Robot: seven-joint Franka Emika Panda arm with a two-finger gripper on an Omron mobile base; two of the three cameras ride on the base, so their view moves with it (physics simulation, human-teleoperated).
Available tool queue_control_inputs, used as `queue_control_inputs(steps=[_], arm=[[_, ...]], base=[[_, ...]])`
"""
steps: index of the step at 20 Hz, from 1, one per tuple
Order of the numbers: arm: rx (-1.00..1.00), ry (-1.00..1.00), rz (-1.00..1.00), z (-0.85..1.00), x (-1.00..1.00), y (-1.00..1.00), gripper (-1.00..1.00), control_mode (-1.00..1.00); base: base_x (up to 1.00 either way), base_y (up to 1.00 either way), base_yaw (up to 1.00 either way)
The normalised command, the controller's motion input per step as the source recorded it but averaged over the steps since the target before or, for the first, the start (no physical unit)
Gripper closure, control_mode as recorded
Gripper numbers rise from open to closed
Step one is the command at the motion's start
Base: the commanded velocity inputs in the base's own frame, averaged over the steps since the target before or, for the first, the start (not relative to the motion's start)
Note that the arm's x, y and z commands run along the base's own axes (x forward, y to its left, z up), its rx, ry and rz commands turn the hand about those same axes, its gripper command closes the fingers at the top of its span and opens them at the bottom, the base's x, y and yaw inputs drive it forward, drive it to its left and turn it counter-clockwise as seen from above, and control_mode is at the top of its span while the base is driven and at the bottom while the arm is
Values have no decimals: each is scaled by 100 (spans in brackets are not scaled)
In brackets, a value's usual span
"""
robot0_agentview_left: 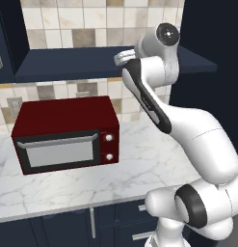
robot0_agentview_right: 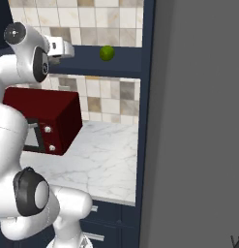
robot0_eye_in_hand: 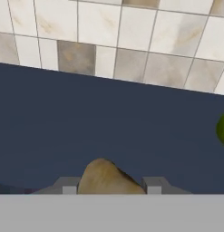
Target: Pick the lime, garlic from the counter and place them in the cabinet.
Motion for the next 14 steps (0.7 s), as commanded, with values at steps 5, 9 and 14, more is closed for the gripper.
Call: queue_control_inputs(steps=[5,9,14], arm=[[0,6,0,0,55,0,100,-100],[0,2,0,0,42,0,100,-100],[0,0,0,-7,38,0,-100,-100]], base=[[0,0,0],[0,0,0],[0,0,0]])
